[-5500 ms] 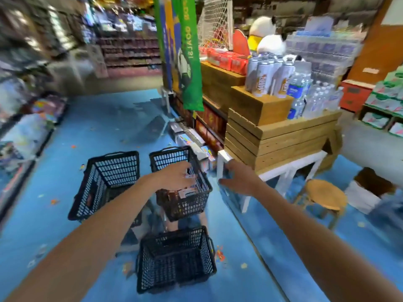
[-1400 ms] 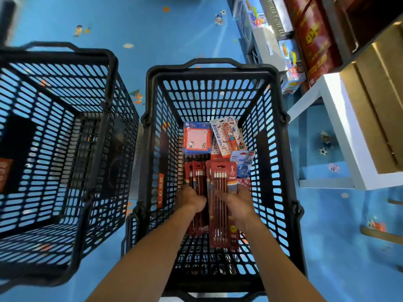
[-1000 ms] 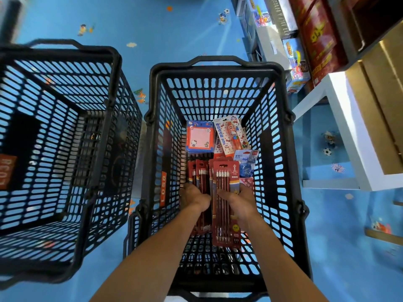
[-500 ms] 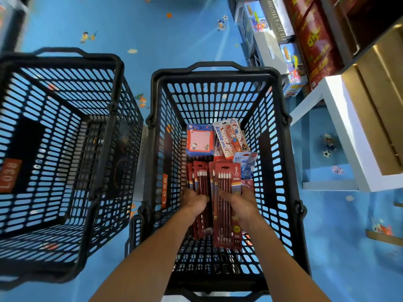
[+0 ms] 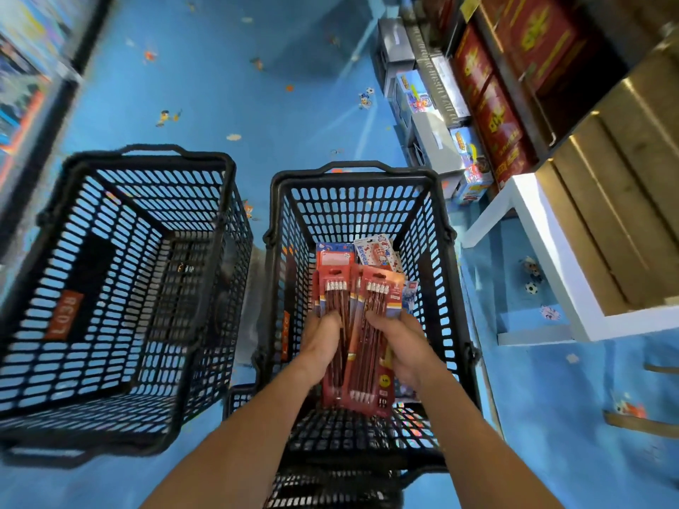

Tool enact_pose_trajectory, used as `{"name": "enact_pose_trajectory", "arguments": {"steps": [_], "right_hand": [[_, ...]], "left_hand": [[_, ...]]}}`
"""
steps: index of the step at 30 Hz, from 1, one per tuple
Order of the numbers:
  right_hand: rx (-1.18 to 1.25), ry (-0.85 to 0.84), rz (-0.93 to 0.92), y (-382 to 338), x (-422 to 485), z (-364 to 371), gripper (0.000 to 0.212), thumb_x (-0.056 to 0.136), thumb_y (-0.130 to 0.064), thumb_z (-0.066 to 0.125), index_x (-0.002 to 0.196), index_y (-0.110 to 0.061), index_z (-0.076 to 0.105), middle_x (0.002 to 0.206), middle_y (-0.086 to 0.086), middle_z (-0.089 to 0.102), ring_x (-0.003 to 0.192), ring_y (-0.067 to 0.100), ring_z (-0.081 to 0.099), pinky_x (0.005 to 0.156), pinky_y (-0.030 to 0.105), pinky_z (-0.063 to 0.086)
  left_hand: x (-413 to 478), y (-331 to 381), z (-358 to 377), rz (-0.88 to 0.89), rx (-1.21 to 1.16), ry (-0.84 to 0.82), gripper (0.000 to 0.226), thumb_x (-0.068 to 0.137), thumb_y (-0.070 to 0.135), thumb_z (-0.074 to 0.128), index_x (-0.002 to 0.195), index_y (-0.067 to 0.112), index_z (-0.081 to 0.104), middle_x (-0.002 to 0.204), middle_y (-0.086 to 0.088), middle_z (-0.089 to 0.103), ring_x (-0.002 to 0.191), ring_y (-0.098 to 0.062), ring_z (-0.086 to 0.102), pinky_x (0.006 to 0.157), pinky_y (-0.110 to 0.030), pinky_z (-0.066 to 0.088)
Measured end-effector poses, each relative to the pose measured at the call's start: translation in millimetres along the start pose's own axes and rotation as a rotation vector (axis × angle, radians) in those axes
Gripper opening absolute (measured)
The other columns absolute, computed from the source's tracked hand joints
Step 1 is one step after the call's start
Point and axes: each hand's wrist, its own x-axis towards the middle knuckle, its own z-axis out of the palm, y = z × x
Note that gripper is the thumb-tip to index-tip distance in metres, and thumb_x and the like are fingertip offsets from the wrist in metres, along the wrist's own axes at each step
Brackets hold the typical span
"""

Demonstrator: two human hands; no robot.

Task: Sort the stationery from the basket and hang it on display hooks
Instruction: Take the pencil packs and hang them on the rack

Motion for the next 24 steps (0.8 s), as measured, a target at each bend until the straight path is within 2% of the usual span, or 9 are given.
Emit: {"name": "enact_pose_trajectory", "arguments": {"steps": [2,4,7,9,12,16,20,22,24], "right_hand": [[0.014,-0.05,-0.016,-12.9,-14.6,2.8,0.039,0.09,-0.014,0.075,0.126,-0.011,0.059,0.115,0.008,0.075,0.102,0.024,0.074,0.082,0.044,0.058],[0.021,-0.095,-0.024,-22.8,-28.7,7.0,0.042,0.089,-0.015,0.075,0.127,-0.01,0.059,0.118,0.011,0.074,0.105,0.027,0.073,0.089,0.049,0.058],[-0.035,-0.12,-0.033,-32.6,-51.7,19.1,0.045,0.089,-0.019,0.076,0.129,-0.01,0.057,0.122,0.014,0.072,0.11,0.031,0.071,0.098,0.056,0.054],[-0.049,-0.069,-0.05,-37.1,-69.3,30.4,0.042,0.09,-0.02,0.076,0.126,-0.012,0.057,0.12,0.013,0.072,0.109,0.03,0.071,0.098,0.057,0.053],[-0.087,0.01,-0.142,-45.3,-98.1,49.9,0.035,0.092,-0.026,0.074,0.123,-0.019,0.059,0.119,0.006,0.072,0.111,0.026,0.069,0.102,0.054,0.051],[0.075,0.095,-0.232,-49.4,-141.3,79.4,0.027,0.1,-0.021,0.064,0.119,-0.02,0.045,0.109,0.01,0.065,0.101,0.026,0.068,0.089,0.049,0.055],[0.22,0.177,-0.377,-39.9,-183.1,108.7,0.036,0.098,-0.01,0.062,0.125,-0.027,0.047,0.108,0.011,0.068,0.095,0.024,0.072,0.083,0.045,0.056],[0.267,0.206,-0.428,-31.6,-209.7,116.9,0.044,0.093,-0.001,0.063,0.127,-0.026,0.048,0.108,0.012,0.069,0.095,0.025,0.072,0.082,0.043,0.056],[0.275,0.23,-0.486,-23.2,-238.3,121.6,0.052,0.088,0.008,0.065,0.128,-0.021,0.049,0.112,0.017,0.068,0.098,0.03,0.071,0.084,0.046,0.056]], "left_hand": [[16.2,-10.5,-2.1,0.013,-0.026,-0.032,0.084,0.064,0.055,0.049,0.141,0.019,0.052,0.137,-0.014,0.062,0.122,-0.036,0.06,0.104,-0.058,0.048],[3.3,1.2,-5.4,0.004,-0.028,-0.081,0.085,0.06,0.054,0.049,0.134,0.014,0.058,0.124,-0.013,0.069,0.114,-0.035,0.065,0.099,-0.057,0.052],[-34.0,27.4,-11.6,-0.003,-0.04,-0.154,0.066,0.066,0.055,0.048,0.115,0.017,0.071,0.108,-0.012,0.076,0.104,-0.035,0.07,0.096,-0.055,0.054],[-33.9,28.5,-14.7,-0.017,-0.053,-0.223,0.067,0.077,0.066,0.045,0.119,0.02,0.07,0.114,-0.013,0.075,0.107,-0.034,0.07,0.099,-0.055,0.052],[-49.8,41.7,-22.5,-0.001,-0.039,-0.343,0.076,0.076,0.086,0.047,0.121,0.031,0.073,0.127,-0.01,0.071,0.116,-0.033,0.067,0.104,-0.056,0.049],[-115.7,81.5,-43.8,0.086,-0.019,-0.65,0.074,0.09,0.077,0.039,0.129,0.022,0.071,0.128,-0.019,0.07,0.122,-0.038,0.064,0.11,-0.058,0.046],[-151.1,95.4,-66.1,0.125,0.011,-0.755,0.075,0.089,0.077,0.044,0.131,0.02,0.069,0.131,-0.02,0.068,0.125,-0.039,0.062,0.113,-0.06,0.043],[-168.7,98.1,-74.6,0.137,0.035,-0.786,0.068,0.097,0.068,0.04,0.126,0.016,0.072,0.123,-0.021,0.071,0.115,-0.037,0.067,0.103,-0.054,0.052],[-196.2,102.1,-80.9,0.133,0.086,-0.839,0.066,0.102,0.064,0.033,0.114,0.015,0.076,0.106,-0.018,0.075,0.094,-0.031,0.072,0.083,-0.041,0.058]]}}
